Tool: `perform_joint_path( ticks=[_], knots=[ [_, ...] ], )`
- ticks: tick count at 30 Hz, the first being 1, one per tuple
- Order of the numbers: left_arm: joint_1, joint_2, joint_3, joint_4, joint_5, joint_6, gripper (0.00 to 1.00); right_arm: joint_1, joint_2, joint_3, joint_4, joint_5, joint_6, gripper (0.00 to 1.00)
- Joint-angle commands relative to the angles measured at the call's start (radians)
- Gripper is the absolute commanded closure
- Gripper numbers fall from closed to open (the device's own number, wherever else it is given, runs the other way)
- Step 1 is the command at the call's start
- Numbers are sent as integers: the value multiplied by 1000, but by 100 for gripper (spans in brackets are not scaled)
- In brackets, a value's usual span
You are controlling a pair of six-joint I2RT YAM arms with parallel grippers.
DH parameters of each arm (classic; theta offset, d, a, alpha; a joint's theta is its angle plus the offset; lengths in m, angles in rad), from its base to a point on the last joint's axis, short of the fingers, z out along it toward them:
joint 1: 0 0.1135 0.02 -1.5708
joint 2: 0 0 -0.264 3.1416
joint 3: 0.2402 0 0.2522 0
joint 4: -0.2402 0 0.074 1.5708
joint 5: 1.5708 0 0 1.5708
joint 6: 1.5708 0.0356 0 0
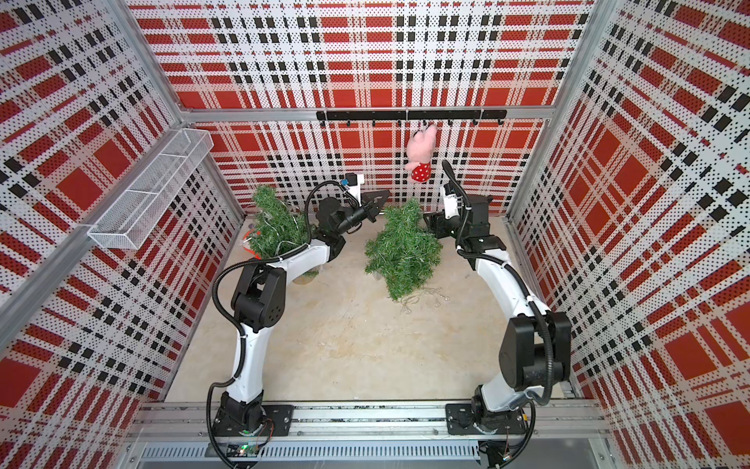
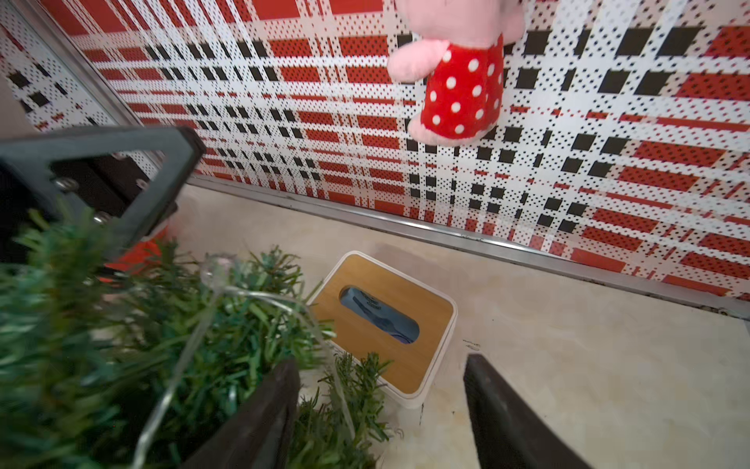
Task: Wrap string light around the christmas tree
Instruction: Wrap the light string around the Christmas tree.
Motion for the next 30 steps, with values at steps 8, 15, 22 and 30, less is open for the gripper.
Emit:
perform_joint_path(
  ticks=[8,15,22,30],
  knots=[
    [-9,-51,-45,-5,-16,34,100,-82,-147,-73,-203,141,246,36],
    [-18,-57,-56,-7,-22,43,100,-84,-272,-395,-228,244,391,36],
    [-29,-60,-60,-12,-22,46,100,87,-219,-621,-27,237,726,37],
    [-44,-62,-63,-16,-21,48,100,219,-61,-659,151,402,1013,37]
  ],
)
